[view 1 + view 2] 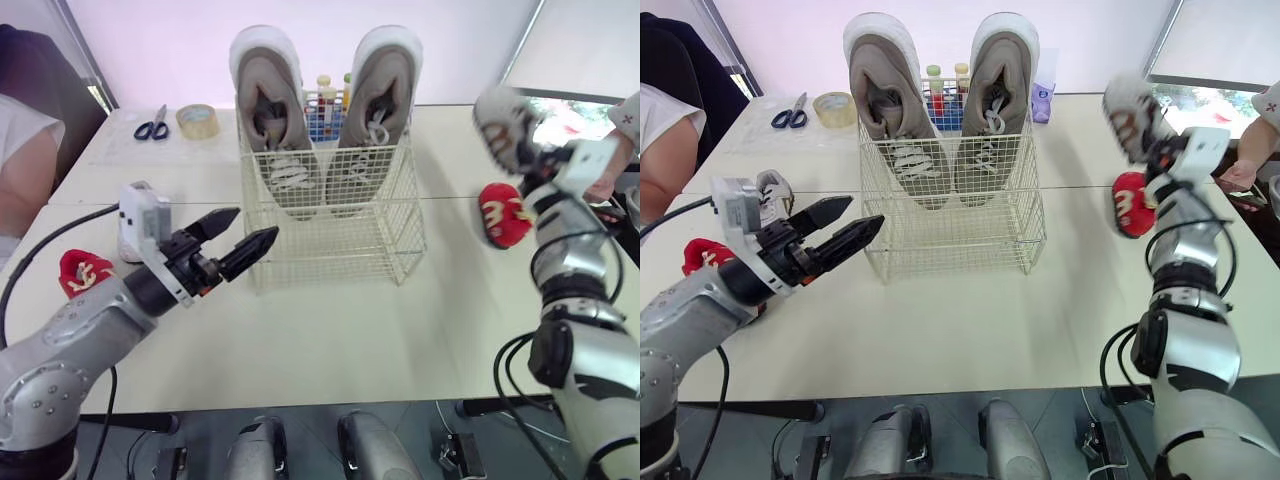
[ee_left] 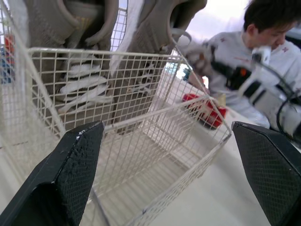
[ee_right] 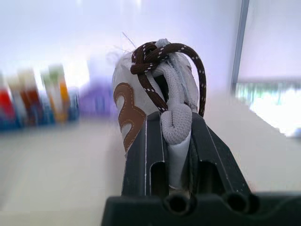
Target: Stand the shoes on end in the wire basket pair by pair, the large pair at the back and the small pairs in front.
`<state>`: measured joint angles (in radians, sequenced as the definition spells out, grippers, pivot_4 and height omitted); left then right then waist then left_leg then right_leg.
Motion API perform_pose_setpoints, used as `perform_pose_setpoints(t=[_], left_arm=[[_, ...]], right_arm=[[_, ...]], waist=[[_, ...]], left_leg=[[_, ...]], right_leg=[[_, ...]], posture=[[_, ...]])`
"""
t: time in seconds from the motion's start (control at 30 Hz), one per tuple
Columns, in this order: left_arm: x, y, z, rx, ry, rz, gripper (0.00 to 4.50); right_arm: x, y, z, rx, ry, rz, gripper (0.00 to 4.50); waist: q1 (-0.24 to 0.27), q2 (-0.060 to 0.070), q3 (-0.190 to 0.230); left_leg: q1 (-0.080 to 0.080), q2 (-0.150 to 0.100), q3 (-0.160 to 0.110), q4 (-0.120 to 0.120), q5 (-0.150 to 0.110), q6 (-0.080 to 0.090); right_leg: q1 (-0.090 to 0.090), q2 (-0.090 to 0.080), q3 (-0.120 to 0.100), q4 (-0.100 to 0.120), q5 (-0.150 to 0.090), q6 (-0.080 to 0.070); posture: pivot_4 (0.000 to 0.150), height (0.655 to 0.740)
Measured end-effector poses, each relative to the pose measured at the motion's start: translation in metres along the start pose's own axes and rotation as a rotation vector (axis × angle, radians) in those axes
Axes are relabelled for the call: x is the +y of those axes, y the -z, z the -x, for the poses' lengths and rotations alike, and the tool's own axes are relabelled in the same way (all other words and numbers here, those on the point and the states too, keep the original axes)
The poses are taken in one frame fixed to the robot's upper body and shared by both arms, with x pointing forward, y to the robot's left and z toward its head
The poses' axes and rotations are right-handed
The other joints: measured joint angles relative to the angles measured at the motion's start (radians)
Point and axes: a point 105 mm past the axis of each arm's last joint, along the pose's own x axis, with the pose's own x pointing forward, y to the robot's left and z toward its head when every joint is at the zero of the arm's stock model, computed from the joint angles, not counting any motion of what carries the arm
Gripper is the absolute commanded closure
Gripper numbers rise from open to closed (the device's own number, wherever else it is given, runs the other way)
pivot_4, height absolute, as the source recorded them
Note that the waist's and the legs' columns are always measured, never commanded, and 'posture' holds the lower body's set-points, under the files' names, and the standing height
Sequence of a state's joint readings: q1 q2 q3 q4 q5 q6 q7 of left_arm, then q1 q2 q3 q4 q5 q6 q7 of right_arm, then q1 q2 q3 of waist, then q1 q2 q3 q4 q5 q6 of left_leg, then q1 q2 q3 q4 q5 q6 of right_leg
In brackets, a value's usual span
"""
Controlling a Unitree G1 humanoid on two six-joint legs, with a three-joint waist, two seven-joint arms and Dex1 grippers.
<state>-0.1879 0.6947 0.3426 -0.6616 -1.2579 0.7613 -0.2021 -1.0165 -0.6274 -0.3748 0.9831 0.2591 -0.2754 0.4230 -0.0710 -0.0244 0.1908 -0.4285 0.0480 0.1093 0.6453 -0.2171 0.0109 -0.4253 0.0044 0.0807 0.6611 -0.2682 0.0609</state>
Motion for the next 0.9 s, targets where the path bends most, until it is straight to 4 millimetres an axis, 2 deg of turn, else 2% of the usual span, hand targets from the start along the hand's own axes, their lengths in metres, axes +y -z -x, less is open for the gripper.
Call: perform_pose_setpoints(t=[0.07, 0.13, 0.2, 0.27, 0.33, 0.43, 0.53, 0.73, 0.9], left_arm=[[0.004, -0.008, -0.001, -0.010, -0.008, -0.015, 0.00], [0.012, -0.020, -0.003, -0.044, -0.028, -0.006, 0.00], [0.025, -0.046, -0.006, -0.128, -0.063, 0.007, 0.00], [0.029, -0.068, -0.005, -0.192, -0.054, 0.019, 0.00], [0.032, -0.080, -0.004, -0.218, -0.041, 0.034, 0.00], [0.039, -0.097, -0.002, -0.249, -0.020, 0.060, 0.00], [0.039, -0.107, 0.004, -0.267, 0.032, 0.085, 0.00], [0.024, -0.113, 0.011, -0.264, 0.159, 0.133, 0.00], [0.014, -0.115, 0.003, -0.270, 0.219, 0.176, 0.00]], right_arm=[[-0.001, -0.043, -0.011, -0.133, -0.003, 0.045, 4.48], [0.009, -0.075, -0.018, -0.234, -0.059, 0.041, 4.48], [0.039, -0.108, -0.024, -0.336, -0.214, 0.036, 4.48], [0.074, -0.137, -0.023, -0.419, -0.389, 0.052, 4.48], [0.101, -0.155, -0.016, -0.460, -0.535, 0.060, 4.48], [0.144, -0.165, 0.003, -0.461, -0.785, 0.078, 4.48], [0.172, -0.164, 0.025, -0.428, -0.988, 0.096, 4.48], [0.185, -0.170, 0.060, -0.354, -1.228, 0.166, 4.48], [0.205, -0.165, 0.081, -0.337, -1.356, 0.195, 4.48]], waist=[[0.000, 0.000, 0.000], [0.000, 0.000, 0.000], [-0.005, 0.001, 0.002], [-0.006, 0.002, 0.002], [-0.001, 0.002, 0.002], [0.006, 0.001, 0.002], [0.010, 0.001, 0.002], [0.026, 0.001, 0.002], [0.026, 0.001, 0.002]], left_leg=[[0.000, 0.001, -0.001, -0.001, 0.000, -0.001], [0.000, 0.001, -0.001, -0.002, 0.000, -0.001], [0.000, 0.001, 0.000, -0.002, 0.001, -0.002], [0.000, 0.002, 0.000, -0.002, 0.001, -0.002], [0.000, 0.002, 0.000, -0.002, 0.001, -0.002], [-0.001, 0.002, -0.001, -0.002, 0.001, -0.003], [-0.002, 0.000, 0.000, -0.001, 0.001, -0.003], [-0.004, 0.000, -0.001, -0.001, 0.001, -0.003], [-0.004, 0.000, -0.002, 0.000, 0.002, -0.004]], right_leg=[[-0.001, 0.001, -0.001, 0.000, 0.000, 0.001], [-0.001, 0.001, -0.001, 0.001, 0.000, 0.001], [-0.002, 0.001, -0.001, 0.002, 0.001, 0.004], [-0.002, 0.001, -0.002, 0.003, 0.002, 0.004], [-0.002, 0.001, -0.003, 0.003, 0.001, 0.004], [-0.002, 0.000, -0.006, 0.003, 0.001, 0.004], [-0.002, -0.003, -0.006, 0.002, 0.001, 0.004], [-0.004, -0.006, -0.007, 0.001, -0.001, 0.000], [-0.004, -0.007, -0.009, 0.002, 0.000, -0.001]], posture=[[0.150, 0.7400], [0.150, 0.7400], [0.150, 0.7400], [0.150, 0.7400], [0.150, 0.7400], [0.150, 0.7400], [0.150, 0.7400], [0.150, 0.7400], [0.150, 0.7400]])
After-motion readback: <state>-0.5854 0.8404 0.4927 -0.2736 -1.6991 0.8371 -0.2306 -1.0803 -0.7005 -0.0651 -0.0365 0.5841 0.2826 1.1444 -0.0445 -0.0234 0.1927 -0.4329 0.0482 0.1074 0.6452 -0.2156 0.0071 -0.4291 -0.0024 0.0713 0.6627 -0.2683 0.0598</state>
